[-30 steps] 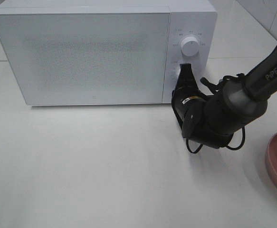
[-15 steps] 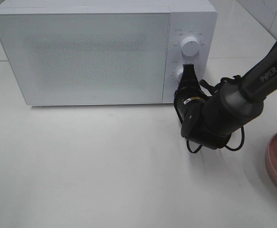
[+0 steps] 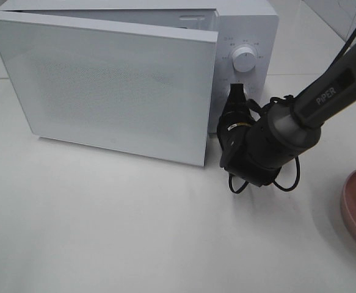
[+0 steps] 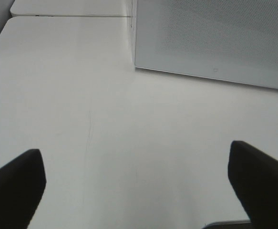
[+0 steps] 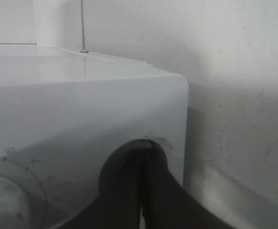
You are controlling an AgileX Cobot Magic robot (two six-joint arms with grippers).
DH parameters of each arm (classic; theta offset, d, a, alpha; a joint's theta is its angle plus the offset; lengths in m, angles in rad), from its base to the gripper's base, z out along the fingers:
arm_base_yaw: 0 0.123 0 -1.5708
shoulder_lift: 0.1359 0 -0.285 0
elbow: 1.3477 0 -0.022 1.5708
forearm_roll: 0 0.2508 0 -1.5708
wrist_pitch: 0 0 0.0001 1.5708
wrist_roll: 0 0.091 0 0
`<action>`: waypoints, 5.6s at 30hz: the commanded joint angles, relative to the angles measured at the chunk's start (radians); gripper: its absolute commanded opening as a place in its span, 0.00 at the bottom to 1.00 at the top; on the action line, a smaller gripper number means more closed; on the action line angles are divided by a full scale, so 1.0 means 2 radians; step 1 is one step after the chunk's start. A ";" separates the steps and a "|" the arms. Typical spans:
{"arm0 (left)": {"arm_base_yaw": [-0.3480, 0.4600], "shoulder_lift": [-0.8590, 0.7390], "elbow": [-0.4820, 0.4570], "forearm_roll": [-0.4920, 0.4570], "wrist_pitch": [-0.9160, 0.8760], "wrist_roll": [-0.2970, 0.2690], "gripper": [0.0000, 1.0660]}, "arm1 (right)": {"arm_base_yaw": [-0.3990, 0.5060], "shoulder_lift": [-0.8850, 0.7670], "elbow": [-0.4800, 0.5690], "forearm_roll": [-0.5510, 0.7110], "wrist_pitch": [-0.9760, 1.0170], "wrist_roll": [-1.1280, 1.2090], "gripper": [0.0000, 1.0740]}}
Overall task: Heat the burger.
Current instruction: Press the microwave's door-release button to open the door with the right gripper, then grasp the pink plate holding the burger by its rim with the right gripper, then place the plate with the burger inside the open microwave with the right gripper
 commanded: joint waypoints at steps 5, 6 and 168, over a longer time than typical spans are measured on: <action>-0.003 -0.009 0.001 0.000 -0.008 0.000 0.91 | -0.012 0.005 -0.028 -0.046 -0.067 -0.015 0.00; -0.003 -0.009 0.001 0.000 -0.008 0.000 0.91 | -0.012 0.005 -0.028 -0.046 -0.064 -0.016 0.00; -0.003 -0.009 0.001 0.000 -0.008 0.000 0.91 | -0.070 -0.355 0.206 -0.769 0.852 -0.270 0.00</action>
